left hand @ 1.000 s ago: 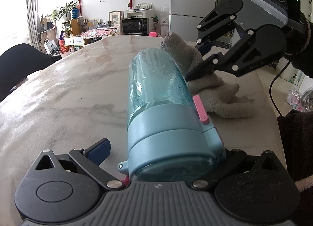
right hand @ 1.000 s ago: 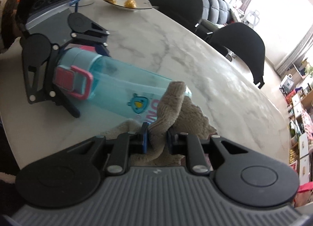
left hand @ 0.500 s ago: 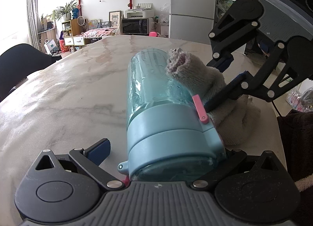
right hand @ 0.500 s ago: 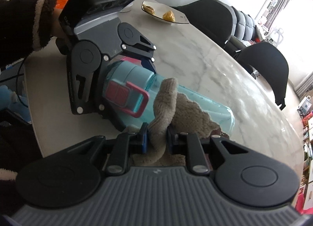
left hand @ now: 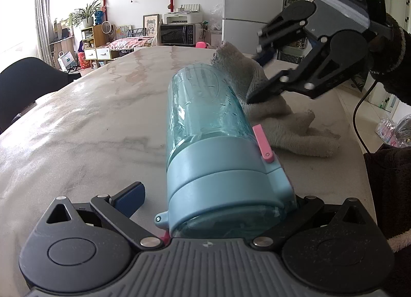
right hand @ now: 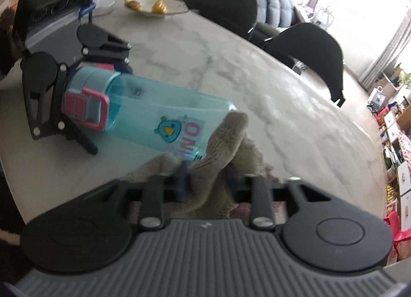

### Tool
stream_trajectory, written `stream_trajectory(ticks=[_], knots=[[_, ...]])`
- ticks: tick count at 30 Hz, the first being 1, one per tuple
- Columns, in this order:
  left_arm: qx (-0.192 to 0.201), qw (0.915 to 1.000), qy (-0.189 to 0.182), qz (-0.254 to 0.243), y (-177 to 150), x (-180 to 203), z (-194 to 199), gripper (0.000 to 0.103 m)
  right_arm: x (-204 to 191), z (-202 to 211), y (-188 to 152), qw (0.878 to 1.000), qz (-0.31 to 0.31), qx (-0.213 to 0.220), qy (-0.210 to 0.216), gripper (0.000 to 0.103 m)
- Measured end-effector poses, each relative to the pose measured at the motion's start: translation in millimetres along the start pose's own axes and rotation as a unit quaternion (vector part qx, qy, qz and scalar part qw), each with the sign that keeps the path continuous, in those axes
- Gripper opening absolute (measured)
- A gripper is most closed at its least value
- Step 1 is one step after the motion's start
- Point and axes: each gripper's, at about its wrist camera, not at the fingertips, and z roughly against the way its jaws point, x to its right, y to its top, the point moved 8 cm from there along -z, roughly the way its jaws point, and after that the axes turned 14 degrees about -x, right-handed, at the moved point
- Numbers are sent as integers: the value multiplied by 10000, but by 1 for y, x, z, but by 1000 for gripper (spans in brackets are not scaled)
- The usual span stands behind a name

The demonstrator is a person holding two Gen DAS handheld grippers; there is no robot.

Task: Clean container
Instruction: 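Rub the towel along the bottle's side near the pink strap with the right gripper, then wipe the towel over the bottle's open end with the right gripper while the left gripper holds it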

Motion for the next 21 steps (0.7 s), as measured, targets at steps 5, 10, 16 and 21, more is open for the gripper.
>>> stream_trajectory(ticks=[5, 10, 16, 21], knots=[[0, 10000, -1, 1, 0, 0, 0, 103, 8, 21, -5, 9990, -298, 286, 175, 55], [0, 10000, 1, 0, 1, 0, -1, 103, 1, 30, -24, 9977, -442, 250, 450, 56], [1, 10000, -2, 2, 1, 0, -1, 103, -20, 27, -46, 9960, -520, 89, 722, 56], [1, 10000, -9, 4, -1, 0, 0, 103, -34, 11, -54, 9931, -620, -113, 988, 37]])
